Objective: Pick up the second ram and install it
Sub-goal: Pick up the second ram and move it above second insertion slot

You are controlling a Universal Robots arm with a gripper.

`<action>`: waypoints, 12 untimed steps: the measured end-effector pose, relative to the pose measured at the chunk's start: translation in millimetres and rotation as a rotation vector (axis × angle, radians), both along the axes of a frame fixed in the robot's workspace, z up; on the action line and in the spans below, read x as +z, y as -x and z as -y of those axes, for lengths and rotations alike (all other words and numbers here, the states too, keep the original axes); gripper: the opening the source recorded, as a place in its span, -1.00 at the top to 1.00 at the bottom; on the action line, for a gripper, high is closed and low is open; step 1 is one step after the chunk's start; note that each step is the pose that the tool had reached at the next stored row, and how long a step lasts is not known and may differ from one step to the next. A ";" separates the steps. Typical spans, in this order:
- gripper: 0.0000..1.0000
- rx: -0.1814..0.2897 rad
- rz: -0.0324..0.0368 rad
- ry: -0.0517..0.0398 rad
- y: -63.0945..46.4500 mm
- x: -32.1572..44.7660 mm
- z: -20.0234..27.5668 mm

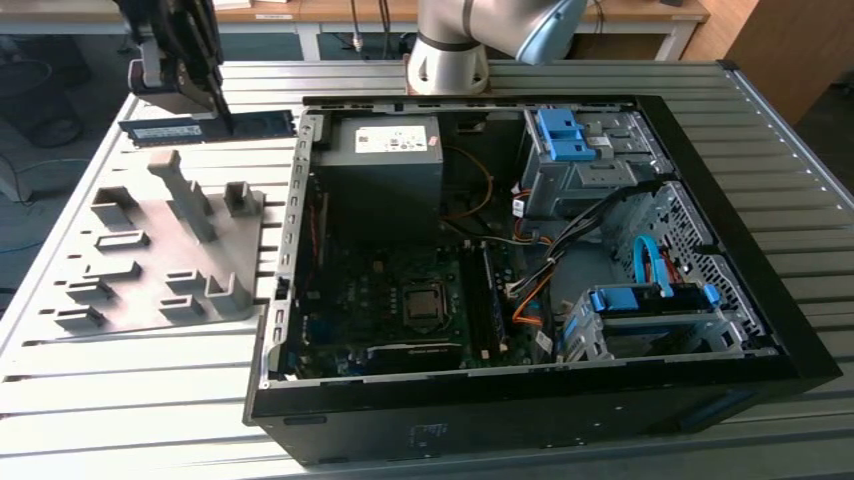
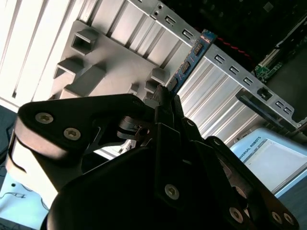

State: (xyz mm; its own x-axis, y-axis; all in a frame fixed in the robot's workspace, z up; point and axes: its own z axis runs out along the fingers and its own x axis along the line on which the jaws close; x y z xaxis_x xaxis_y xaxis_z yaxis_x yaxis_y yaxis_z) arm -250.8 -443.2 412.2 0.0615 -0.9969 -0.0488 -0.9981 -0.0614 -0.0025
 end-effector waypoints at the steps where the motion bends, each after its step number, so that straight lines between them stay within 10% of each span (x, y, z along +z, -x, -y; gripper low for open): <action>1: 0.72 0.000 0.0000 0.0000 -1.5 0.0 0.0; 12: 0.72 0.000 0.0000 0.0000 -17.8 0.0 0.0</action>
